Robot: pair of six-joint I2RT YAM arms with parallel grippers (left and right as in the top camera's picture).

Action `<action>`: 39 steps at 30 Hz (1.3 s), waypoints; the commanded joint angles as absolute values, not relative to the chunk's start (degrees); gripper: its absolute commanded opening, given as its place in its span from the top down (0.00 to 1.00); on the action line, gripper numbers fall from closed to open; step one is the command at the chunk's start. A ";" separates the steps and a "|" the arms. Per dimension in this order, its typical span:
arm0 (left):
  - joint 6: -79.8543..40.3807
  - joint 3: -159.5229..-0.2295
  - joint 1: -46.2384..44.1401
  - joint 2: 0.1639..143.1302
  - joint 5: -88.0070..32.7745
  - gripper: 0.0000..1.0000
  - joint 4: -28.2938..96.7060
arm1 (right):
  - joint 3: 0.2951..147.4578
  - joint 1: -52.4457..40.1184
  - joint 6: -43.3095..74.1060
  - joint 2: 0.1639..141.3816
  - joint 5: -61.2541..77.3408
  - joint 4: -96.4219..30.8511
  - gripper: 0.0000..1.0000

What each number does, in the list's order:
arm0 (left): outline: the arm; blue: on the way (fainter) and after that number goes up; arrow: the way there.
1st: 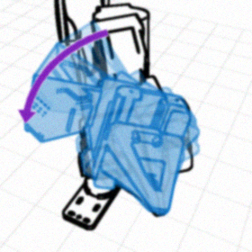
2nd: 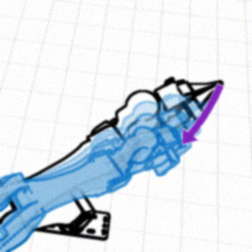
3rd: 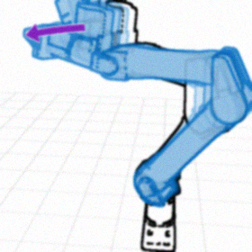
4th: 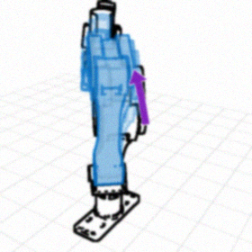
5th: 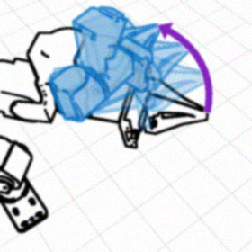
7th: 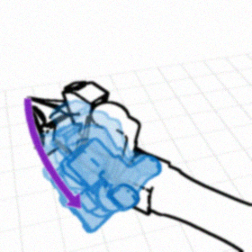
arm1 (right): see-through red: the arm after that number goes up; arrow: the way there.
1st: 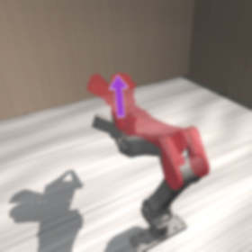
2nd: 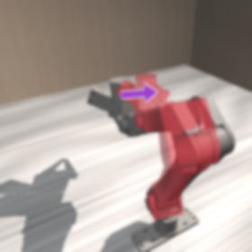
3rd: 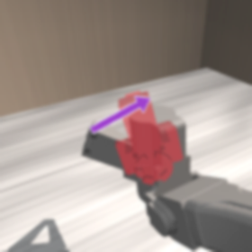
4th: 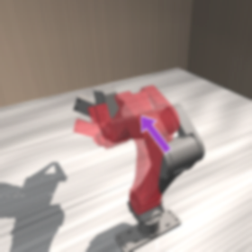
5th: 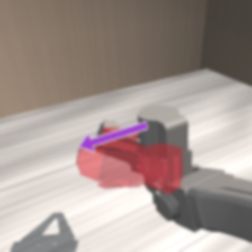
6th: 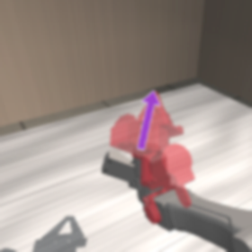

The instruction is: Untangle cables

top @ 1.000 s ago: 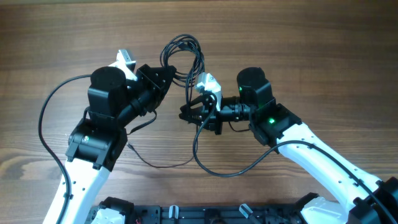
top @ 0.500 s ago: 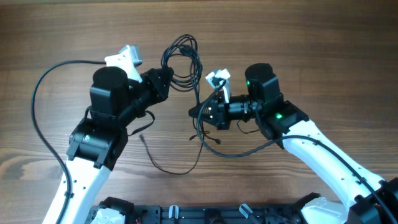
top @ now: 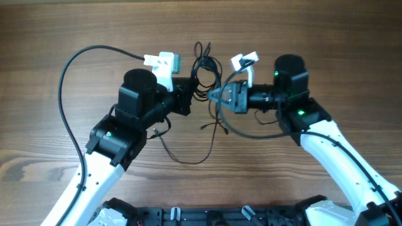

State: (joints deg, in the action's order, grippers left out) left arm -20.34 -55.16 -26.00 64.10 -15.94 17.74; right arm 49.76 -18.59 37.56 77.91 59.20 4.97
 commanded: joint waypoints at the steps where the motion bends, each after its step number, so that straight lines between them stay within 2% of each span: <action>1: -14.96 -55.29 -26.37 64.05 -12.45 0.96 17.56 | 50.19 -16.80 41.58 76.97 60.60 5.45 0.96; 6: -14.09 -55.29 -26.68 64.16 -13.52 0.96 17.65 | 50.19 -16.80 41.63 76.99 59.02 5.56 0.96; 10: -9.19 -55.29 -28.16 64.29 -20.51 0.96 17.58 | 50.19 -16.91 42.41 77.03 57.12 5.54 0.96; 21: -9.17 -55.29 -32.32 64.29 -31.31 0.96 14.31 | 50.19 -19.25 44.66 78.04 49.47 6.26 0.96; 27: -9.23 -55.29 -30.35 64.18 -29.61 0.96 15.16 | 50.19 -19.59 41.78 78.15 49.50 6.61 0.95; 29: -9.41 -55.29 -28.77 64.03 -29.65 0.96 15.77 | 50.19 -19.11 40.53 78.15 49.52 6.52 0.88; 31: -9.41 -55.29 -26.83 63.81 -29.69 0.96 16.60 | 50.19 -18.09 38.54 78.15 49.54 6.35 0.73; 33: -9.41 -55.29 -24.84 63.53 -29.78 0.96 17.47 | 50.19 -16.53 37.15 78.15 49.45 5.21 0.49; 34: -9.41 -55.29 -23.40 63.26 -30.15 0.96 18.17 | 50.19 -15.05 36.60 78.15 49.47 3.75 0.33; 37: -9.32 -55.29 -20.49 62.98 -34.98 0.96 18.68 | 50.19 -12.21 33.76 78.15 49.50 0.40 0.17; 39: -7.27 -55.29 -18.44 63.00 -40.38 0.96 18.98 | 50.19 -10.57 29.65 78.15 49.67 -2.26 0.13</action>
